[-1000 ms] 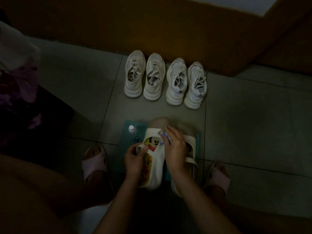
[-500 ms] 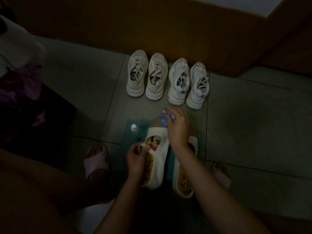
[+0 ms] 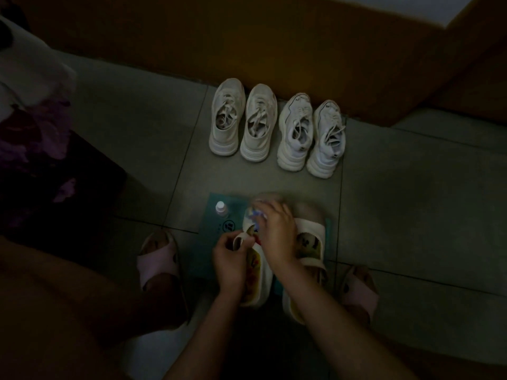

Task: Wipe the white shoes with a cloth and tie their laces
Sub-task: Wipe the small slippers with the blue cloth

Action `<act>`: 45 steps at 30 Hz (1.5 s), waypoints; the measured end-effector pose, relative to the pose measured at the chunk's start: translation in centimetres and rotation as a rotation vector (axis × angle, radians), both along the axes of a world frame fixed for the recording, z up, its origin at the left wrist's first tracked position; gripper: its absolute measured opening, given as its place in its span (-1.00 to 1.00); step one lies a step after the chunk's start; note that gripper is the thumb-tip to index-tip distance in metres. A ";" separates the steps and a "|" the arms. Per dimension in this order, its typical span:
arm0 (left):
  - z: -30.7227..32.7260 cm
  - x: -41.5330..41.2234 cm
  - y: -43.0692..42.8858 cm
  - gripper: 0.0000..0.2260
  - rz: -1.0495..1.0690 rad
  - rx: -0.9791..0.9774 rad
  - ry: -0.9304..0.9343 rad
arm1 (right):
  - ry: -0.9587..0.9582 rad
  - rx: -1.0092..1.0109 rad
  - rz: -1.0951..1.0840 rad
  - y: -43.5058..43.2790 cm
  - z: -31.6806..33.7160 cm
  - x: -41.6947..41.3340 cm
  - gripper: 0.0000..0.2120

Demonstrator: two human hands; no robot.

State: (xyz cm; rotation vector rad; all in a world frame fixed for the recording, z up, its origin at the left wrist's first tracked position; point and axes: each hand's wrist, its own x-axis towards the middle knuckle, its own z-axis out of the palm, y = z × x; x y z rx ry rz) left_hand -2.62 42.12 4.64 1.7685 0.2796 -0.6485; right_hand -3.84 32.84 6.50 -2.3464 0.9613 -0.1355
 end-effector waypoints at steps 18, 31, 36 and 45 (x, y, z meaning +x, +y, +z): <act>1.1 -0.6 -0.6 -0.81 0.036 0.022 0.032 | 0.107 -0.106 0.115 -2.0 -0.7 4.2 -0.66; 1.4 -0.8 -0.9 -0.86 0.066 0.019 0.045 | -0.197 0.380 -0.115 0.1 1.1 -0.5 -0.71; 1.7 -0.8 -0.8 -0.79 0.047 0.043 0.053 | -0.258 0.351 -0.307 -4.8 2.5 2.7 -0.66; 1.9 -0.7 -0.7 -0.80 0.028 0.034 0.027 | 0.160 -0.056 0.106 -3.6 -1.2 3.8 -0.64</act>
